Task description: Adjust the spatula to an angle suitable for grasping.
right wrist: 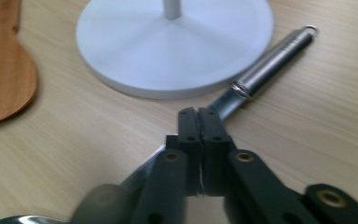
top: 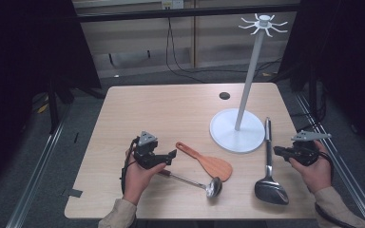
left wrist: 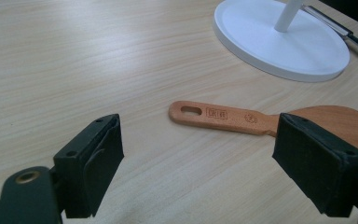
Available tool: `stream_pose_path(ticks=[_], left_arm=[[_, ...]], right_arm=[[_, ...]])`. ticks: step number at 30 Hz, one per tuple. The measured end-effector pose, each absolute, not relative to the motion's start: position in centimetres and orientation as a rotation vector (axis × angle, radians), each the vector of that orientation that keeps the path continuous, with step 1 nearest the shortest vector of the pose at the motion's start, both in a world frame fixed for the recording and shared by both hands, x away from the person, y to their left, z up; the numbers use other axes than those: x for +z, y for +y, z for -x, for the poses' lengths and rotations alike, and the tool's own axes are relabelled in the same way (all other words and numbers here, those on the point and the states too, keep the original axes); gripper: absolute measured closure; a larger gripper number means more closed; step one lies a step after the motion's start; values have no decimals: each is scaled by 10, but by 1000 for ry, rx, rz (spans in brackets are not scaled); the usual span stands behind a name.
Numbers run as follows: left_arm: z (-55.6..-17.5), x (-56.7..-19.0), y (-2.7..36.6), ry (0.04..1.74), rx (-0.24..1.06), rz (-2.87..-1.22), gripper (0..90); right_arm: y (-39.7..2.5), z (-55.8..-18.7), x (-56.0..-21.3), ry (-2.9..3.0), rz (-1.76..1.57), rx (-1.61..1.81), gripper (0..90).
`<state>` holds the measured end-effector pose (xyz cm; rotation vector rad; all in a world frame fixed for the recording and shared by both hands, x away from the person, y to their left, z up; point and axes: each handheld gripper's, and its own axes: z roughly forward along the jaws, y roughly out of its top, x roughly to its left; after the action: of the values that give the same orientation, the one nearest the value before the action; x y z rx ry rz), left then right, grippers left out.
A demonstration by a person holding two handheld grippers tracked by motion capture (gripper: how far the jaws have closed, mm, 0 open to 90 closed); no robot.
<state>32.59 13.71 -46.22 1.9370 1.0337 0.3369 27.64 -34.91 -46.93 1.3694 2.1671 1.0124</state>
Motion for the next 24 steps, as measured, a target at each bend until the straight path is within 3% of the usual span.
stream_pose_path(ticks=[10, 24], left_arm=[[-325, -462, 137, 1034, 354, -1937, 159], [-325, -464, 136, 1032, 358, -1946, 160]], right_arm=[[-321, -284, -483, 2332, -1231, 928, 900], [-321, -290, -488, 2350, -1246, 928, 900]])
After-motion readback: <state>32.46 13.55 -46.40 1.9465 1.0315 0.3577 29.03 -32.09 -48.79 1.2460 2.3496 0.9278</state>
